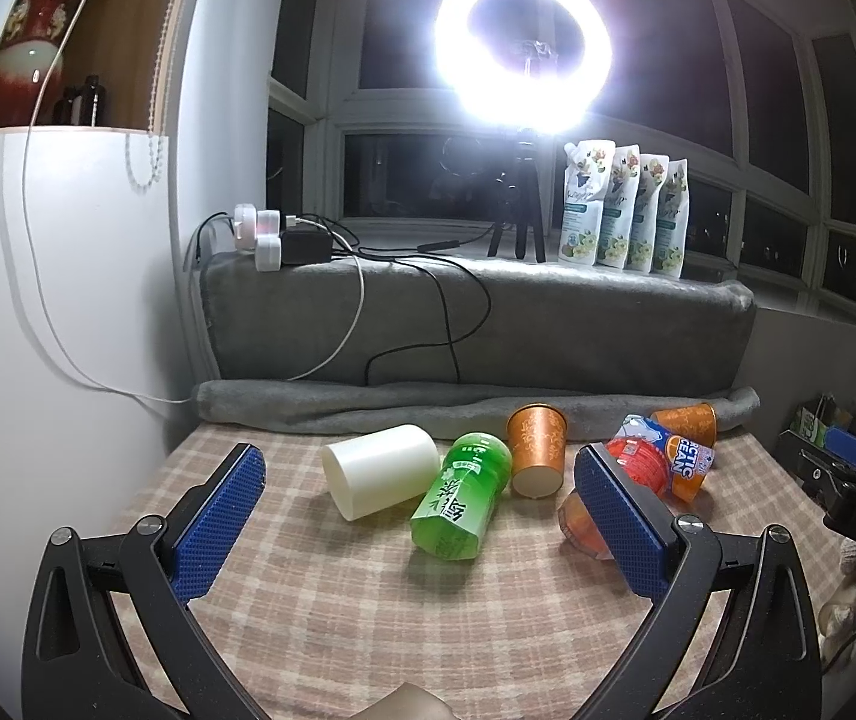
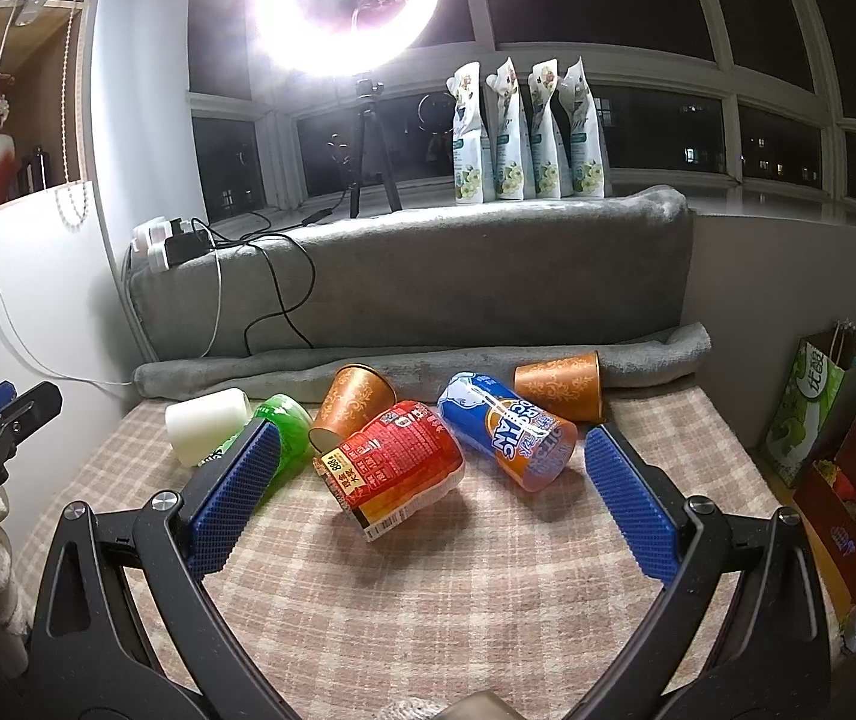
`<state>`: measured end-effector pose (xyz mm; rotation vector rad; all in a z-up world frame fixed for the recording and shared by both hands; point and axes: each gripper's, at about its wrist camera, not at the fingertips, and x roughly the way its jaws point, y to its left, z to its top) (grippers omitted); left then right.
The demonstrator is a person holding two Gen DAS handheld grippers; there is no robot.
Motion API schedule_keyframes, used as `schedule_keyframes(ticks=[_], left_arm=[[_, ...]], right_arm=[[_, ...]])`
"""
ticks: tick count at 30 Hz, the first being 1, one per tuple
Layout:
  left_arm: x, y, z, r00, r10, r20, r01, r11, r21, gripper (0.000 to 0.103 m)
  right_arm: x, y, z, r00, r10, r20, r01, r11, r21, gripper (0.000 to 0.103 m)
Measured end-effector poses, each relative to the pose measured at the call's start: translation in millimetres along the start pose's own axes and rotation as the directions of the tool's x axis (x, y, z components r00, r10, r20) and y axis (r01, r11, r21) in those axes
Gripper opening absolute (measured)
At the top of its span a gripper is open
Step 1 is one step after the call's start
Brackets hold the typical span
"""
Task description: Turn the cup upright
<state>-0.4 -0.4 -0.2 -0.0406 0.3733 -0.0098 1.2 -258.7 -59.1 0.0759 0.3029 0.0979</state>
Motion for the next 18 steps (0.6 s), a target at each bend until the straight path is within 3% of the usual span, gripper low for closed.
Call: schedule_keyframes(ticks=[18], left_arm=[[7.3,-0.7,-3.0,1.000,0.004,-0.019,-0.004,1.000,0.001,0.102]], right_arm=[[16.1,-9.7,-2.0,0.999,-0.002,-0.037,0.002,1.000,0.007,0.103]])
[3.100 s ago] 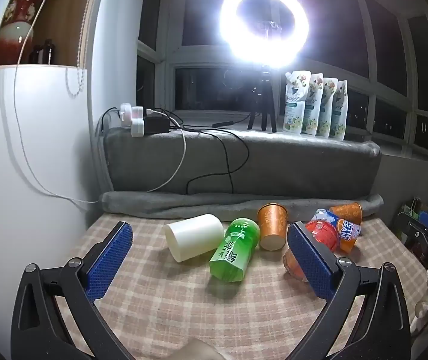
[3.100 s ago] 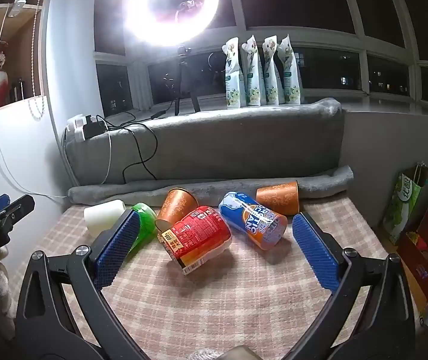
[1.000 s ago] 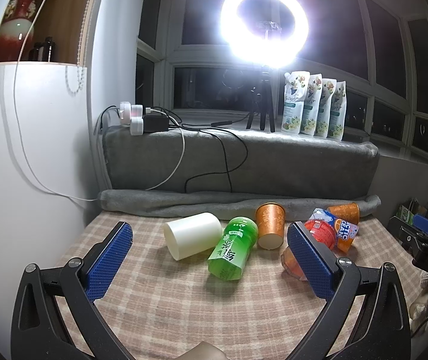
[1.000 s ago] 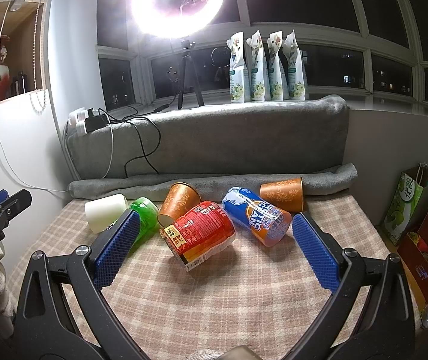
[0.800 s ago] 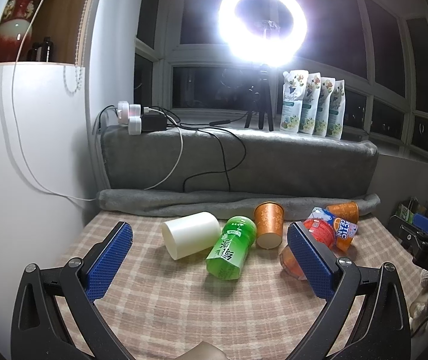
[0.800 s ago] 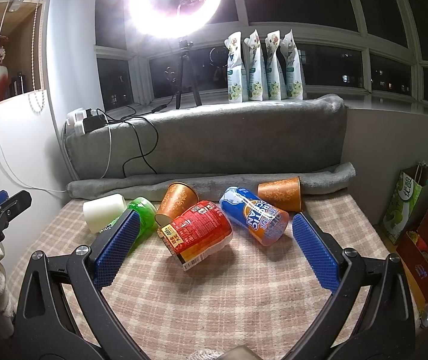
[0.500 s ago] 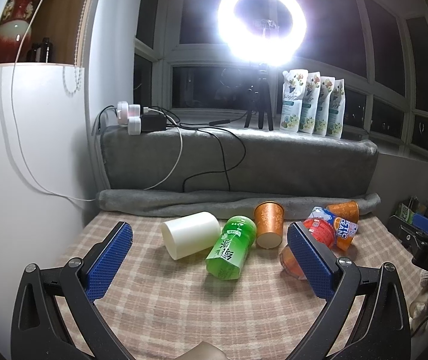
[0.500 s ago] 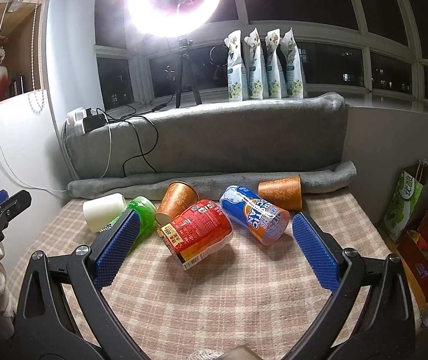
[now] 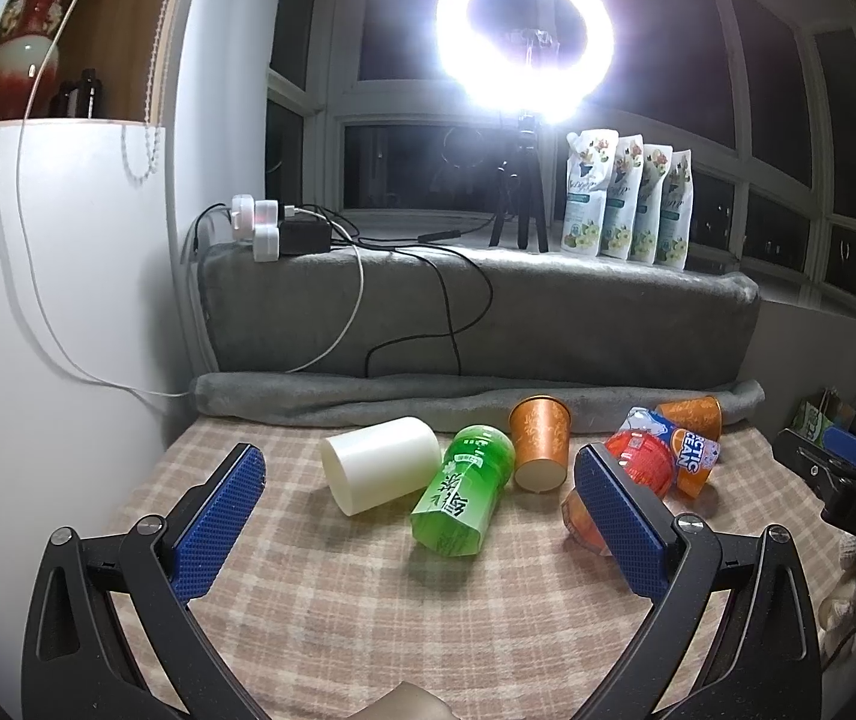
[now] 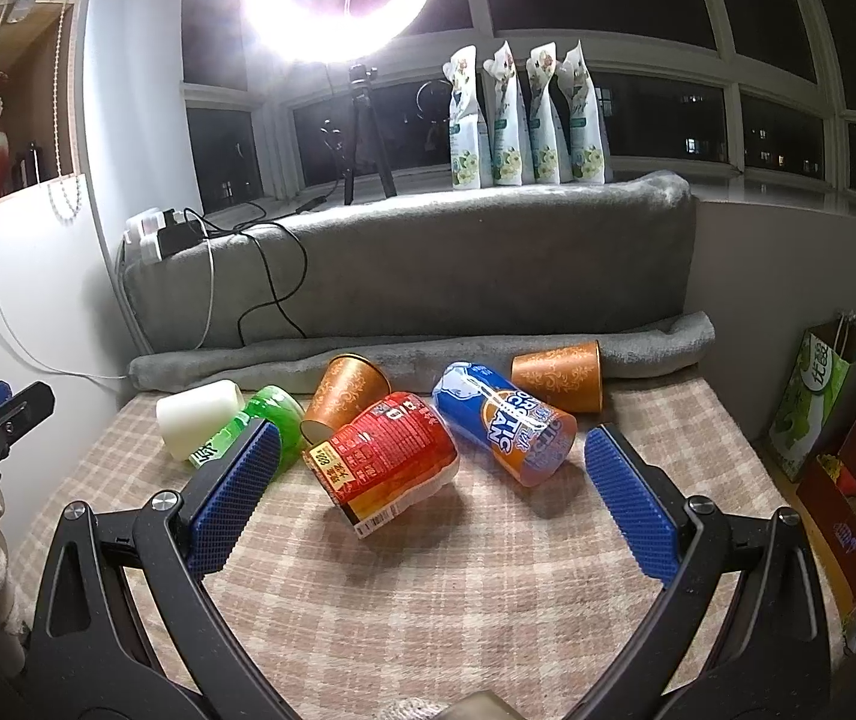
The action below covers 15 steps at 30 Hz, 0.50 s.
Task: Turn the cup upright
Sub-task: 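Reach the right gripper down to the lying blue Arctic Ocean can and close on it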
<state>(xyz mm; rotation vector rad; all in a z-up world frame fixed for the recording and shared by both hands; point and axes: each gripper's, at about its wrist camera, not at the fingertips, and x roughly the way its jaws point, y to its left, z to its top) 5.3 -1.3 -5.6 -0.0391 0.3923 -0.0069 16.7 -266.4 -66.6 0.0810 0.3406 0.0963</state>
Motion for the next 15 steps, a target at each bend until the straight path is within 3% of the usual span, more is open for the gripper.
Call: schedule_keyframes(ticks=[8,15], left_arm=[[14.1,4.9,-12.3,0.998,0.004,-0.068,-0.004,1.000,-0.001,0.102],[24.6,14.8,-38.9,0.985,0.004,-0.172,-0.004,1.000,0.002,0.102]], right_arm=[[30.9,-23.0,4.0,0.996,0.001,-0.086,-0.004,1.000,-0.028,0.103],[75.1,-48.6,15.8,0.978,-0.020,-0.207,-0.009,0.990,-0.139,0.103]])
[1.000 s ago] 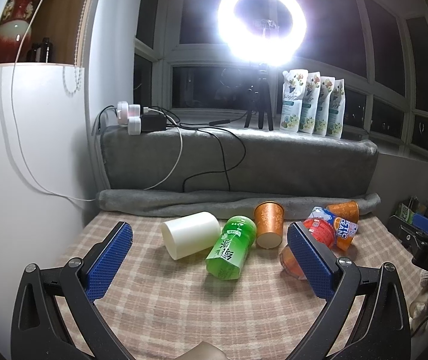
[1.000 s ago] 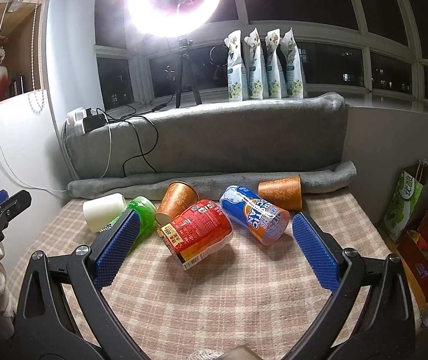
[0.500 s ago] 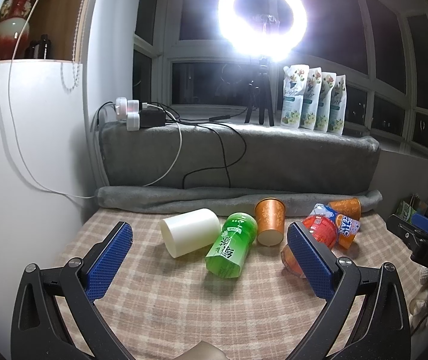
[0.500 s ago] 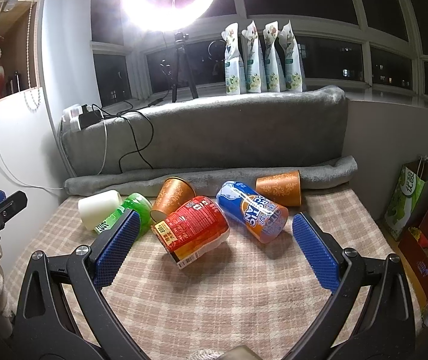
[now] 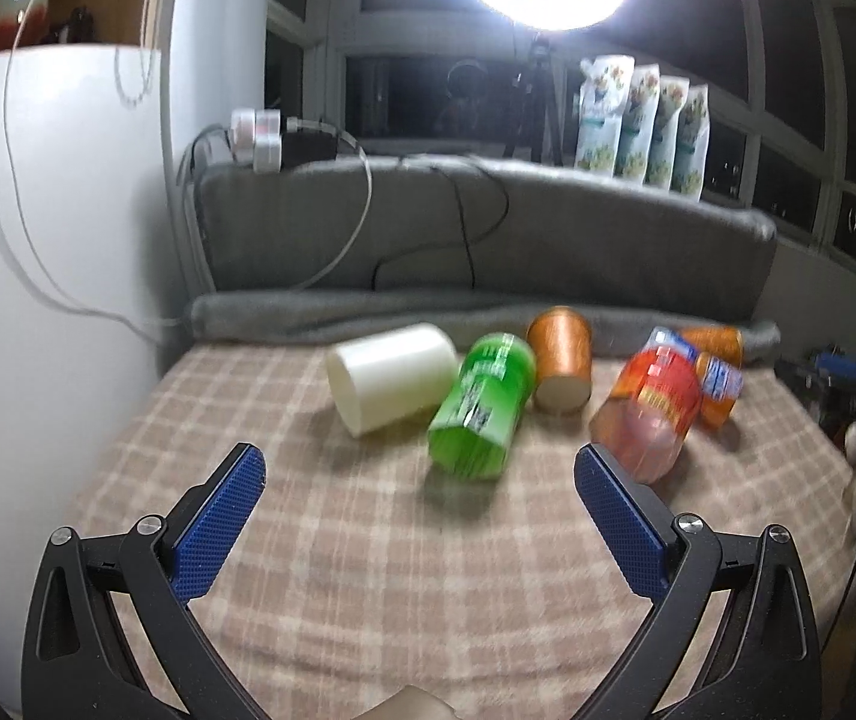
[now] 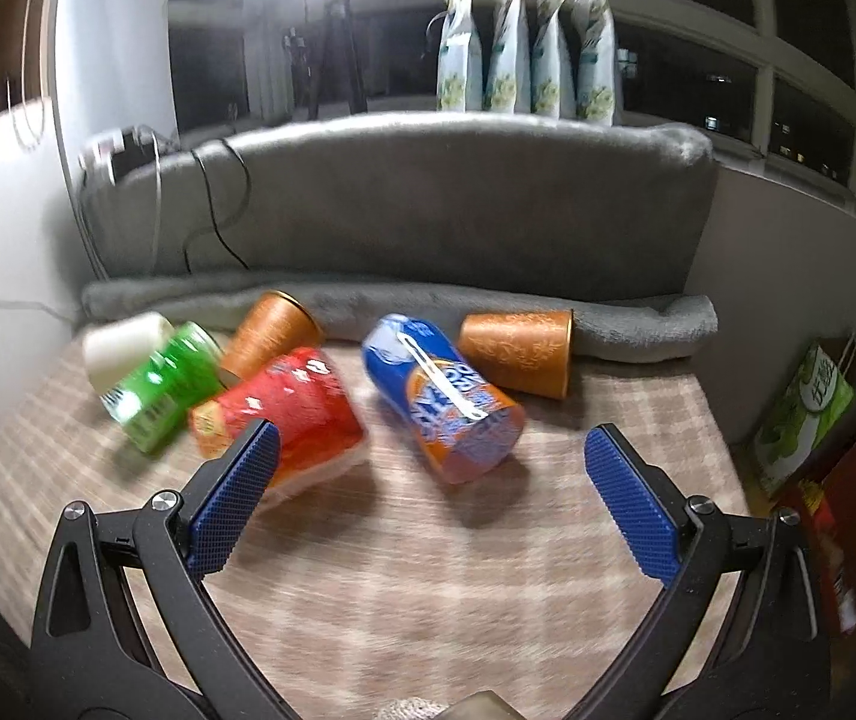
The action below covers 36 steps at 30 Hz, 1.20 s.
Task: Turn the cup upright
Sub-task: 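Reach the right gripper down to the lying blue Arctic Ocean can and close on it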
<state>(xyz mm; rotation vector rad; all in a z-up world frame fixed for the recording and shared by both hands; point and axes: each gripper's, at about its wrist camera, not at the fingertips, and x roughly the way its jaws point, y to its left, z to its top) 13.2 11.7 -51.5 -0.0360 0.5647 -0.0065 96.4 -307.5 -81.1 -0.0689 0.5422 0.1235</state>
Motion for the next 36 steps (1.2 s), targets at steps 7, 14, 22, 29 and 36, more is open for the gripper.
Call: schedule_keyframes(ticks=[7,14,22,29,36], left_arm=[[3.6,7.4,-14.0,0.998,0.025,-0.052,-0.026,1.000,-0.010,0.102],[6.4,9.4,-12.3,0.997,0.031,-0.066,-0.032,0.999,-0.015,0.102],[11.0,12.9,-12.6,0.996,0.040,-0.083,-0.042,0.999,-0.028,0.102],[13.3,11.6,-13.1,0.995,0.039,-0.088,-0.042,0.999,-0.027,0.102],[13.8,11.1,-13.3,0.995,0.040,-0.088,-0.042,0.999,-0.024,0.102]], right_arm=[[53.1,-7.4,22.0,0.986,0.035,-0.161,-0.059,0.988,-0.146,0.097],[96.5,4.5,35.9,0.952,0.057,-0.301,-0.142,0.953,-0.269,0.088],[131.5,8.7,36.7,0.915,0.048,-0.401,-0.191,0.926,-0.324,0.080],[159.6,17.8,32.8,0.887,0.045,-0.459,-0.225,0.911,-0.345,0.076],[188.6,28.4,26.3,0.877,0.015,-0.481,-0.218,0.904,-0.368,0.070]])
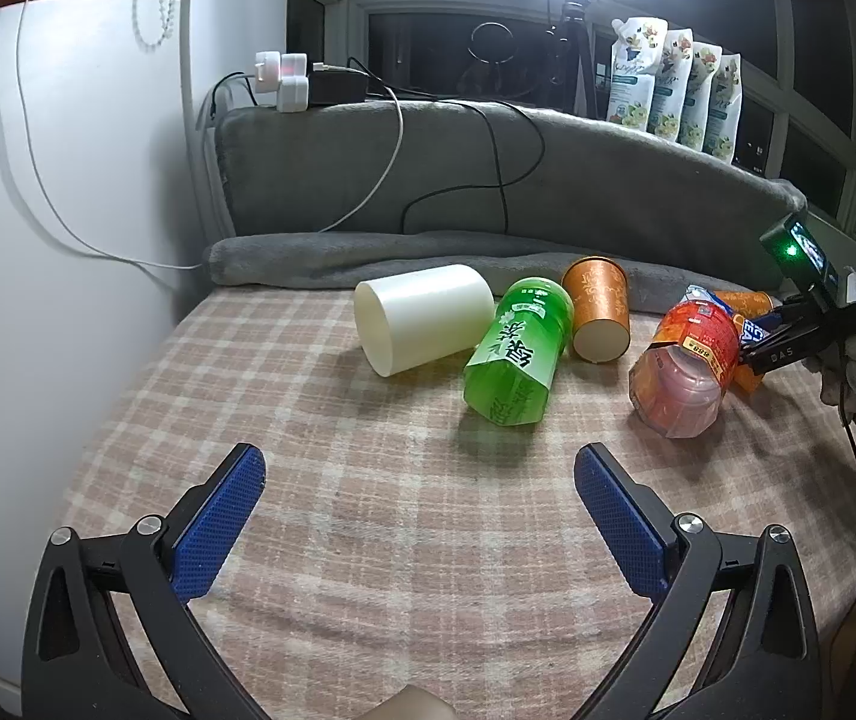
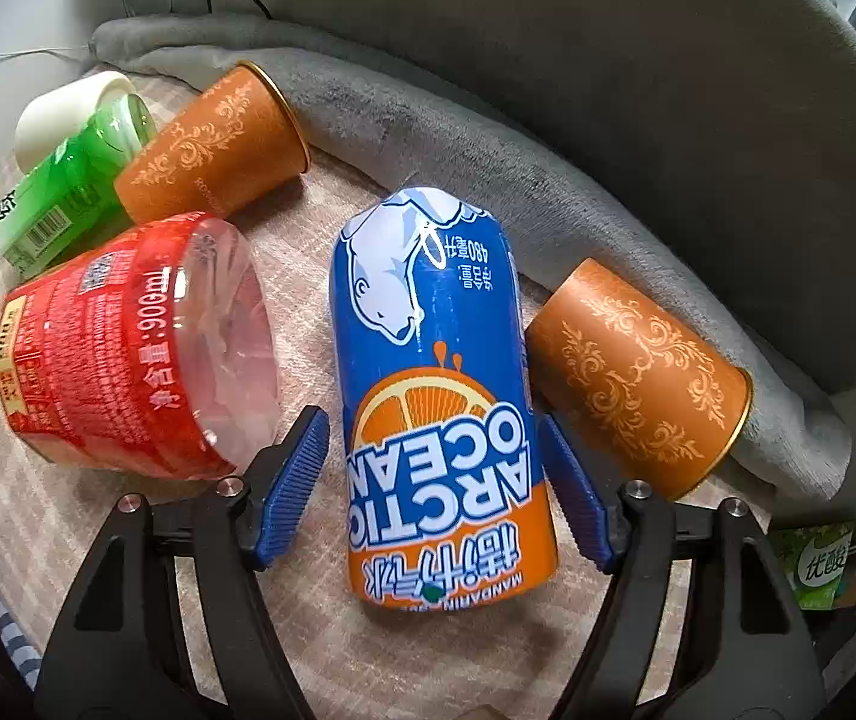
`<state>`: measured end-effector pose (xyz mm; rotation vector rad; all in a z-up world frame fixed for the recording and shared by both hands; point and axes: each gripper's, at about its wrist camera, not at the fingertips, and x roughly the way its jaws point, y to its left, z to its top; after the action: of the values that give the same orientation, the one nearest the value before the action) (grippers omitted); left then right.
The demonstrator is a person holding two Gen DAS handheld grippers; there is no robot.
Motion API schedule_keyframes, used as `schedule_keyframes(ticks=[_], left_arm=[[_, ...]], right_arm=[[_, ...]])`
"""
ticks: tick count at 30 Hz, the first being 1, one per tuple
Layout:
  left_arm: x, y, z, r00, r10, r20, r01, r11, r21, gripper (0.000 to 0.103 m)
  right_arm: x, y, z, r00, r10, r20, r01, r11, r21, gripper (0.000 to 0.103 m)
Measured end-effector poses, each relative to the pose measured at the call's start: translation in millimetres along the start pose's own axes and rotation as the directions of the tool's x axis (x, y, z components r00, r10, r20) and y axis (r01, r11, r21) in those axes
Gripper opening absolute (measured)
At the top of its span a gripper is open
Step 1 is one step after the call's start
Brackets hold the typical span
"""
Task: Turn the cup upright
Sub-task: 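Reach the right gripper down to the lying blue Arctic Ocean can and close on it, then lift the blue can with the right gripper and lower it back onto the bed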
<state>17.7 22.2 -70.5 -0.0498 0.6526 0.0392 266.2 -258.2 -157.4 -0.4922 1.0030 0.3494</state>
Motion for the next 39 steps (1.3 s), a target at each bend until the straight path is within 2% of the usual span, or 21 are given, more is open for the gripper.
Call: schedule_keyframes(ticks=[4,11,22,25,28,32,39], left_arm=[[-0.7,0.6,-0.2,1.000,0.002,0.001,-0.002,1.000,0.000,0.102],[-3.9,0.2,0.4,1.000,0.001,0.005,-0.001,1.000,0.009,0.102],[-13.5,-8.9,0.2,1.000,-0.017,0.024,0.016,0.999,0.032,0.102],[-16.3,-11.5,0.8,0.999,-0.021,0.032,0.020,0.999,0.043,0.102],[-16.8,-12.2,2.0,0.999,-0.021,0.035,0.020,0.999,0.043,0.102],[-14.8,-12.1,2.7,0.999,-0.039,0.019,0.038,0.999,0.037,0.102],[-19.8,-15.1,-1.8,0.996,-0.089,0.006,0.088,0.993,0.079,0.102]], right_arm=[[15.3,1.3,8.2,1.000,-0.011,-0.004,0.011,1.000,-0.005,0.065],[8.3,10.0,2.7,0.999,-0.040,0.026,0.041,0.999,-0.009,0.062],[-13.1,16.4,-19.9,0.989,-0.098,0.113,0.094,0.995,0.042,0.061],[-29.1,13.8,-36.5,0.982,-0.105,0.159,0.096,0.993,0.064,0.061],[-57.5,27.0,-42.3,0.974,-0.089,0.210,0.080,0.995,0.050,0.062],[-79.4,57.7,-46.8,0.964,-0.045,0.262,0.055,0.998,-0.034,0.062],[-114.2,106.1,-62.5,0.955,0.084,0.284,-0.028,0.980,-0.195,0.062]])
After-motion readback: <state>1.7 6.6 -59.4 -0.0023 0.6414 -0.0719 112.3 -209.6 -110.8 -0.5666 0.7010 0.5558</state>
